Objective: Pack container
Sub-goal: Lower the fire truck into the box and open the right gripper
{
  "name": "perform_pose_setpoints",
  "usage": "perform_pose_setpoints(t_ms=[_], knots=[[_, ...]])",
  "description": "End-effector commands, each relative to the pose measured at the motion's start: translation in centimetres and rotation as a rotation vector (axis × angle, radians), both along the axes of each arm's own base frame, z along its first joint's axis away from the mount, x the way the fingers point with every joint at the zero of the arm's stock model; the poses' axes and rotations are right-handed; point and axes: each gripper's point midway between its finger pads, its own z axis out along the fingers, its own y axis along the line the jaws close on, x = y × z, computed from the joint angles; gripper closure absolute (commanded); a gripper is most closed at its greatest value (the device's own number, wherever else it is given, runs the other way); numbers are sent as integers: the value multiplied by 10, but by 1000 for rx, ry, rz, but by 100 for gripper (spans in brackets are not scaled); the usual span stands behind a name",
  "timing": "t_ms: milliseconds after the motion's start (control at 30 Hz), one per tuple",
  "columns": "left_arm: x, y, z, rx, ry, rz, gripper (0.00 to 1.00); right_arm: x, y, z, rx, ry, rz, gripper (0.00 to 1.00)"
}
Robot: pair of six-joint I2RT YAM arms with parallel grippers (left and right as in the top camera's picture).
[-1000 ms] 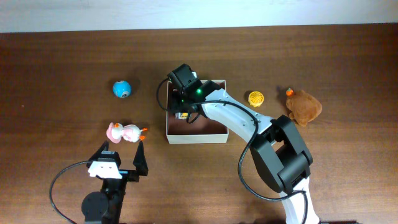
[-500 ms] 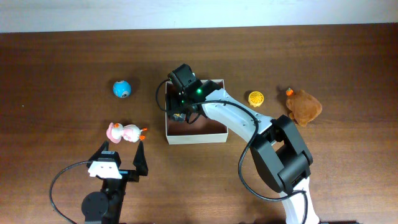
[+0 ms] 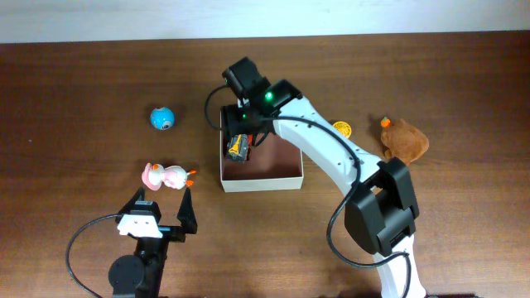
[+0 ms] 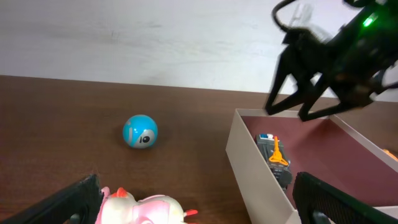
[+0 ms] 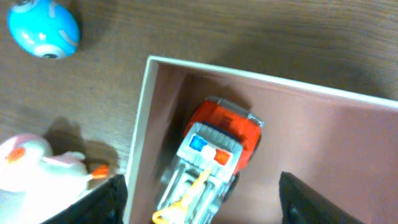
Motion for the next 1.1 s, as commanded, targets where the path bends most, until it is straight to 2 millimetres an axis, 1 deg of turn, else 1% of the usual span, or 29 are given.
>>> perform_pose_setpoints(t_ms=[0,33,133,233,267,367,500,600,667,767,867,1067], knots=[[0,1,-1,12,-3,-1,0,-7,-11,14,-24,24,-1,42],[0,1,-1,12,-3,-1,0,-13,-14,11,-38,49,-5,49],[0,1,-1,12,-3,-1,0,-30,-21,3,-77,118,3,63],[0,1,-1,12,-3,-1,0,-46,-24,-3,-114,168,18,73],[0,1,-1,12,-3,-1,0,-52,-23,-6,-124,181,27,74],[0,1,-1,12,-3,-1,0,-64,-16,-12,-139,194,52,74],[0,1,-1,12,-3,-1,1,-74,-5,-30,-143,199,54,74],[0,1,-1,12,-3,-1,0,-78,-3,-46,-142,208,40,74],[0,1,-1,12,-3,-1,0,-79,-5,-53,-146,215,35,74],[0,1,-1,12,-3,-1,0,-78,-6,-61,-146,206,33,73],[0,1,-1,12,-3,-1,0,-71,-6,-65,-149,172,25,73],[0,1,-1,12,-3,-1,0,-54,2,-64,-121,95,21,73]])
